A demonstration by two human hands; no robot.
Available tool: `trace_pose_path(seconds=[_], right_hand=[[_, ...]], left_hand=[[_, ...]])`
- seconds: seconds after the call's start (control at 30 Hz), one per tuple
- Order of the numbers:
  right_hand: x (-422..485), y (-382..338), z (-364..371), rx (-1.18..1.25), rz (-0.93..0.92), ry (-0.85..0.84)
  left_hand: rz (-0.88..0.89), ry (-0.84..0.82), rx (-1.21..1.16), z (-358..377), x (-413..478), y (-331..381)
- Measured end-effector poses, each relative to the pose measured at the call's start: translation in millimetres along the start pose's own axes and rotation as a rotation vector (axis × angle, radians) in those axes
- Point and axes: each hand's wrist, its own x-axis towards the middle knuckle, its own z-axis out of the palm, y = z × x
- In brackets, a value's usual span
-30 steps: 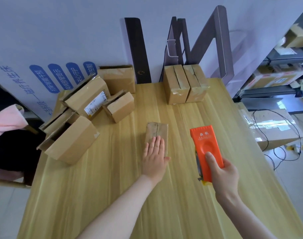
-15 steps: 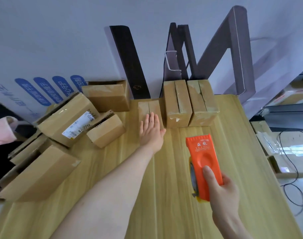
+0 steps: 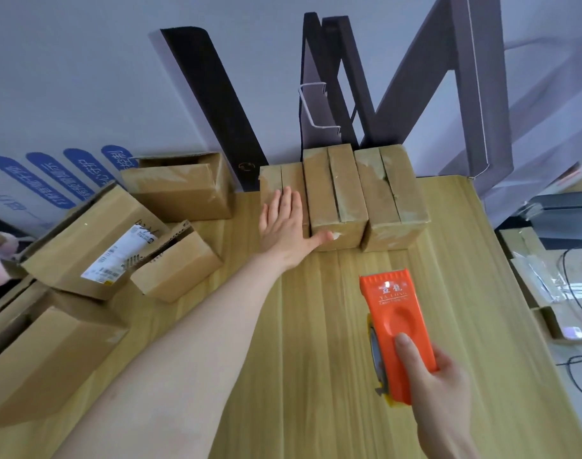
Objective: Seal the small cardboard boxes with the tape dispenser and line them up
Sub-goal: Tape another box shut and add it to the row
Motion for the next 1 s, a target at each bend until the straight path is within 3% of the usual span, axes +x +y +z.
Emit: trace_pose_path(seconds=[0.3,0.47,0.57,0.63,0.8,1.0], right_hand=[[-1,17,-5,-0.003,0.04,0.023],[-3,18,-10,-0.005,0.052,0.029],[-4,16,-12,-0.003,0.054,0.029],[-5,15,-13,0.001,0.054,0.026],[-3,16,-17,0.01,0.058,0.039],[-9,16,-19,0.024,0.043,0.025]], left_hand=[[0.016,0.288,0.086,18,0,4],[0.025,0.173,0.193,6,-2,9],[0.174,0.227,0.295,-2,2,25],[0.26,0.214,0.23,2,9,31],[0.277,0.267,0.108,14,16,29],[0.269,0.167,0.095,10,14,27]])
